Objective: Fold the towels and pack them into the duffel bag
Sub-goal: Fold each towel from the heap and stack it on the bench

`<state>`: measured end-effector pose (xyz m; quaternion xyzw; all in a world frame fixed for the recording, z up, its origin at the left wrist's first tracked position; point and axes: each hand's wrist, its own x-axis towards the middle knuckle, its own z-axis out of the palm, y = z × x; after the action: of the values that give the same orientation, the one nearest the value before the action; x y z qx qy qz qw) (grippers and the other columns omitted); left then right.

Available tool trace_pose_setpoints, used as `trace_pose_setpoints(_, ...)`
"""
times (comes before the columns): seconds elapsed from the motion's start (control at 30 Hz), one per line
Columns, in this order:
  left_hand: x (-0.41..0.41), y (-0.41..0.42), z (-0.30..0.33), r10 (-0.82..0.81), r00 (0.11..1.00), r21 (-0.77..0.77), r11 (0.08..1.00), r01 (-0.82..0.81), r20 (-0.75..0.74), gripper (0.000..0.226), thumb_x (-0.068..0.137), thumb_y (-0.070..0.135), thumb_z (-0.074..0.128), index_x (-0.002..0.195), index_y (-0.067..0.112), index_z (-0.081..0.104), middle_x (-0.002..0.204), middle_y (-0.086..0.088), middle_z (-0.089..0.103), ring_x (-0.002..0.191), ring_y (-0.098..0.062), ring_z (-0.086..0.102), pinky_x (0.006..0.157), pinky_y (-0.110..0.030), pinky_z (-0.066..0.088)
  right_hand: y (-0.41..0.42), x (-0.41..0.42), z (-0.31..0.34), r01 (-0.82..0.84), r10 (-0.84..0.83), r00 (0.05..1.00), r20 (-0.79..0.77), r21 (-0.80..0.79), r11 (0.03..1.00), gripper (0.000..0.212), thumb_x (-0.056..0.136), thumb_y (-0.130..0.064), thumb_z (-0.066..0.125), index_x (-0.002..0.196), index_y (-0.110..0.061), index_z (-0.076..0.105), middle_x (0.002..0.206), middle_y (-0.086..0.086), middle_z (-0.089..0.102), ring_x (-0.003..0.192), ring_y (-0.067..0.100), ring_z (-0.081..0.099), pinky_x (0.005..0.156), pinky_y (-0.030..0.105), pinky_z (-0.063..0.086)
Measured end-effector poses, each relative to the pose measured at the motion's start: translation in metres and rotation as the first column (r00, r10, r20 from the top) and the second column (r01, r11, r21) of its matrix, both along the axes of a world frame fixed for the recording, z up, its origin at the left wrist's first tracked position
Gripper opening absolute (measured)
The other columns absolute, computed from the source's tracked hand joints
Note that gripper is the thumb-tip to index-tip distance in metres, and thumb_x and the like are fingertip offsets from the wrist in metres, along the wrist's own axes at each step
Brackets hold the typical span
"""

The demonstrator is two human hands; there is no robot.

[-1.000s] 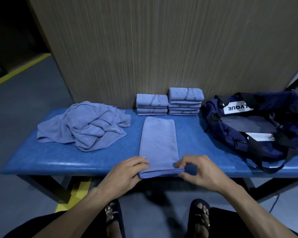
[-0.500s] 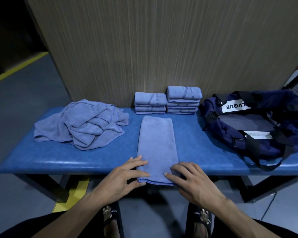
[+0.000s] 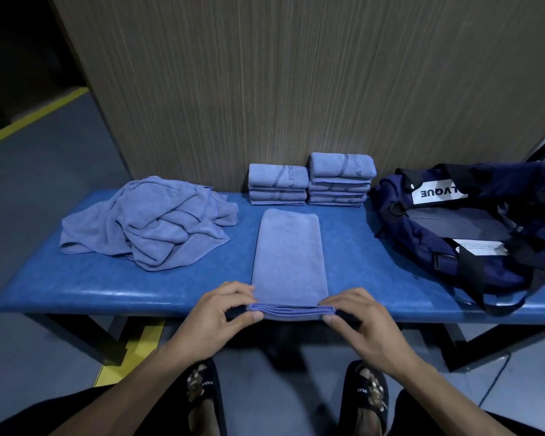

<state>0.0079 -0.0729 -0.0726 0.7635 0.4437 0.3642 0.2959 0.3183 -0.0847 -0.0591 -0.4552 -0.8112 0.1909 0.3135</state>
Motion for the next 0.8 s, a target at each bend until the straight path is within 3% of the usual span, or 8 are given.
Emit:
trace_pose_setpoints(0.1, 0.002, 0.001, -0.004, 0.049, 0.997, 0.039, 0.998, -0.047, -0.055, 0.038, 0.095, 0.054, 0.06, 0.087, 0.019, 0.071, 0.095, 0.011, 0.067, 0.105, -0.013, 0.061, 0.09, -0.031, 0.049, 0.002, -0.002, 0.003, 0.059, -0.062, 0.997, -0.037, -0.075, 0.995, 0.009, 0.096, -0.034, 0.067, 0.088, -0.033, 0.069, 0.09, -0.021, 0.068, 0.093, 0.009, 0.06, 0.08, 0.019, 0.043)
trace_pose_setpoints(0.23, 0.009, 0.003, -0.002, 0.136, 0.982, -0.011, 0.99, -0.139, -0.132, 0.045, 0.096, 0.059, 0.049, 0.071, 0.021, 0.054, 0.078, 0.009, 0.055, 0.098, -0.012, 0.052, 0.081, -0.025, 0.043, 0.006, -0.007, 0.007, 0.166, -0.174, 0.984, -0.028, -0.181, 0.969, 0.022, 0.095, -0.032, 0.069, 0.074, -0.028, 0.064, 0.075, -0.016, 0.063, 0.083, 0.011, 0.057, 0.07, 0.015, 0.039)
trace_pose_setpoints(0.33, 0.017, 0.005, 0.002, 0.2, 0.968, -0.048, 0.977, -0.21, -0.152, 0.042, 0.098, 0.053, 0.051, 0.066, 0.026, 0.045, 0.082, 0.019, 0.054, 0.094, -0.008, 0.049, 0.078, -0.021, 0.038, 0.01, -0.012, 0.009, 0.219, -0.233, 0.972, -0.03, -0.254, 0.942, 0.033, 0.097, -0.033, 0.065, 0.067, -0.02, 0.057, 0.064, -0.005, 0.054, 0.07, 0.012, 0.051, 0.063, 0.018, 0.037)
trace_pose_setpoints(0.43, 0.022, 0.01, 0.003, 0.249, 0.947, -0.047, 0.964, -0.263, -0.201, 0.044, 0.099, 0.046, 0.054, 0.063, 0.025, 0.042, 0.082, 0.027, 0.055, 0.091, -0.005, 0.049, 0.079, -0.027, 0.036, 0.014, -0.019, 0.013, 0.285, -0.312, 0.95, -0.035, -0.321, 0.903, 0.041, 0.096, -0.035, 0.064, 0.065, -0.012, 0.05, 0.053, -0.008, 0.04, 0.054, 0.008, 0.037, 0.053, 0.02, 0.033)
trace_pose_setpoints(0.57, 0.026, 0.016, 0.003, 0.299, 0.931, -0.061, 0.946, -0.318, -0.21, 0.049, 0.098, 0.046, 0.058, 0.061, 0.018, 0.043, 0.062, 0.01, 0.052, 0.082, -0.007, 0.05, 0.075, -0.032, 0.038, 0.022, -0.025, 0.016, 0.367, -0.392, 0.92, 0.015, -0.381, 0.848, 0.045, 0.094, -0.038, 0.063, 0.065, -0.007, 0.048, 0.052, -0.006, 0.039, 0.052, 0.009, 0.036, 0.052, 0.023, 0.031)
trace_pose_setpoints(0.7, 0.03, 0.02, 0.005, 0.339, 0.912, -0.037, 0.934, -0.356, -0.233, 0.049, 0.093, 0.054, 0.054, 0.065, 0.015, 0.047, 0.06, 0.005, 0.054, 0.076, -0.011, 0.05, 0.072, -0.036, 0.045, 0.025, -0.031, 0.018, 0.44, -0.452, 0.889, 0.069, -0.398, 0.805, 0.043, 0.092, -0.04, 0.062, 0.065, -0.01, 0.048, 0.05, -0.005, 0.042, 0.056, 0.014, 0.041, 0.057, 0.034, 0.037)
trace_pose_setpoints(0.8, 0.032, 0.021, 0.007, 0.368, 0.892, -0.046, 0.919, -0.392, -0.264, 0.044, 0.094, 0.045, 0.062, 0.064, 0.016, 0.046, 0.059, 0.004, 0.054, 0.074, -0.012, 0.049, 0.068, -0.036, 0.045, 0.026, -0.033, 0.017, 0.459, -0.47, 0.879, 0.076, -0.401, 0.793, 0.023, 0.088, -0.035, 0.063, 0.073, -0.02, 0.056, 0.051, -0.008, 0.055, 0.061, 0.017, 0.051, 0.057, 0.033, 0.039)
